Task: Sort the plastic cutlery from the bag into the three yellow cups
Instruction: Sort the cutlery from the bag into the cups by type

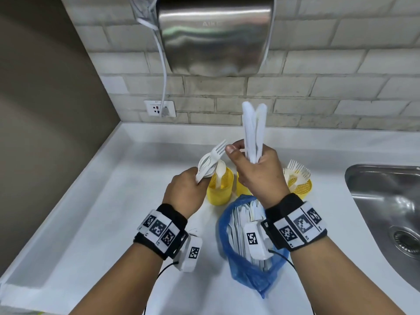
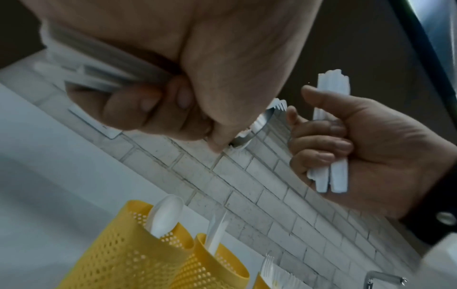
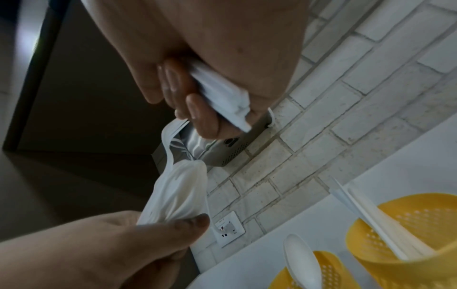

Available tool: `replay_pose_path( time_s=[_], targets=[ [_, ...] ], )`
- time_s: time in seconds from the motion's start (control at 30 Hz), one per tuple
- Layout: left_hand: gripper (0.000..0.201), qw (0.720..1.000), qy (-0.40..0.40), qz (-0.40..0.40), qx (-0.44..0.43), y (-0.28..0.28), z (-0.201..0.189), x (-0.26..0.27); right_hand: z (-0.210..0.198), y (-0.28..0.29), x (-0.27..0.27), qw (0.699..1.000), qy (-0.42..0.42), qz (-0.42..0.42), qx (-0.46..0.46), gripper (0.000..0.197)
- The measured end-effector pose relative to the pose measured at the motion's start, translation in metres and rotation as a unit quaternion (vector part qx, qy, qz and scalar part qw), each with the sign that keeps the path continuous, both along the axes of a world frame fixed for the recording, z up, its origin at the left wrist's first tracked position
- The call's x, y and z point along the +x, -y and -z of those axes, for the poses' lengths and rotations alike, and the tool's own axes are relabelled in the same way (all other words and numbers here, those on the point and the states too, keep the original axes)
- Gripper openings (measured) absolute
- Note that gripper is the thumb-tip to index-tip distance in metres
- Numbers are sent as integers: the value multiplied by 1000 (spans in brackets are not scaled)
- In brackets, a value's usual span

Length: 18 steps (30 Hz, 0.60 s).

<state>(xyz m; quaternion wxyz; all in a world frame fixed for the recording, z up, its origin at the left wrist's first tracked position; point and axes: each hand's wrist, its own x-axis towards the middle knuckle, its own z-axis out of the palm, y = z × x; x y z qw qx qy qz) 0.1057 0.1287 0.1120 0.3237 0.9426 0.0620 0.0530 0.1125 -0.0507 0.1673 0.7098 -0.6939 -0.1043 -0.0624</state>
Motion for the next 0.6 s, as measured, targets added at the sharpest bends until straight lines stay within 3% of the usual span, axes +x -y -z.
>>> replay_pose_path(
  time_s=[0.2, 0.37, 0.47, 0.53, 0.6],
  targets=[
    [40, 1000, 12, 22, 2, 2, -9, 2, -1, -5, 18, 998, 11, 56, -34, 5],
    [35, 996, 20, 42, -75, 10, -26, 5, 2, -26, 14, 993, 41, -3, -107, 3],
    [40, 983, -26, 5, -183, 14, -30, 6, -4, -26, 13, 998, 1, 68, -3, 13],
    [37, 928, -85, -51, -359, 14, -32, 6, -10, -20, 14, 987, -55, 103, 113, 33],
    [34, 825, -149, -59, -541, 18, -37, 2, -10, -14, 15, 985, -46, 112, 124, 44]
  ],
)
